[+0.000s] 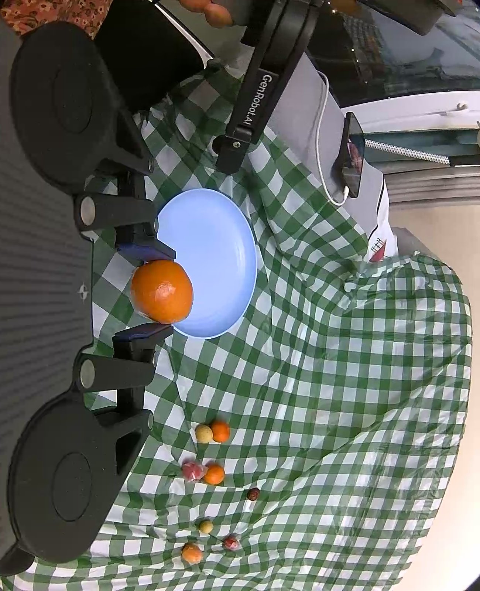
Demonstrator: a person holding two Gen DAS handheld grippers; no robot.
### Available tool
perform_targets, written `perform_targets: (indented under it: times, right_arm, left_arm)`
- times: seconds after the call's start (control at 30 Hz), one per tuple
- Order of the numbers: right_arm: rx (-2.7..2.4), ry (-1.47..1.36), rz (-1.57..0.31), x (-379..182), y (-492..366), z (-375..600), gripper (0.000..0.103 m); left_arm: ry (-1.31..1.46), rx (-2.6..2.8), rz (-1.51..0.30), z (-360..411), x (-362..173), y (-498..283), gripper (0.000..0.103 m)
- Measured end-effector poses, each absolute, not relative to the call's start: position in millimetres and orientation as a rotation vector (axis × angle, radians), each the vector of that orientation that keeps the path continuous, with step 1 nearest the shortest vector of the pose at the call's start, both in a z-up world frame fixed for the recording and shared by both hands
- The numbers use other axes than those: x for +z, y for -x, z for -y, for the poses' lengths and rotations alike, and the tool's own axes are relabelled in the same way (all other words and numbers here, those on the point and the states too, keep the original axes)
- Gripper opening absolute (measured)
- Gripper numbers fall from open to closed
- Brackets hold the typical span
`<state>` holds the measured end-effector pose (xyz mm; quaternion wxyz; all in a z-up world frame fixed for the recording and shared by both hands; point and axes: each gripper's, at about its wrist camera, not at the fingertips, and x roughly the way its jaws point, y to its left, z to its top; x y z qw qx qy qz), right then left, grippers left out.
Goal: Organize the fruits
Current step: 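Carry both fruits over the blue plate and open both tools to drop them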
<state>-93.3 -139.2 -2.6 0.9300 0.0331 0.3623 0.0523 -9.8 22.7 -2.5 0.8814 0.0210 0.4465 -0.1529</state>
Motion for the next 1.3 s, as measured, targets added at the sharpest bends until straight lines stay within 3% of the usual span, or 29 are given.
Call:
perform_targets:
  times: [0.43,1.3]
  right_arm:
    - [0.108,-0.075,-0.802,-22.0,62.6,142.5,0.038]
    - [0.144,-0.085,-0.973,-100.9,-35.6,136.8,0.038]
  left_arm:
    - [-0.052,-0.305,-0.944,-9.6,-14.4,-34.2,0.033]
    - [-0.174,-0.271,-1.095,23.9,-102.9,-126.8,0.033]
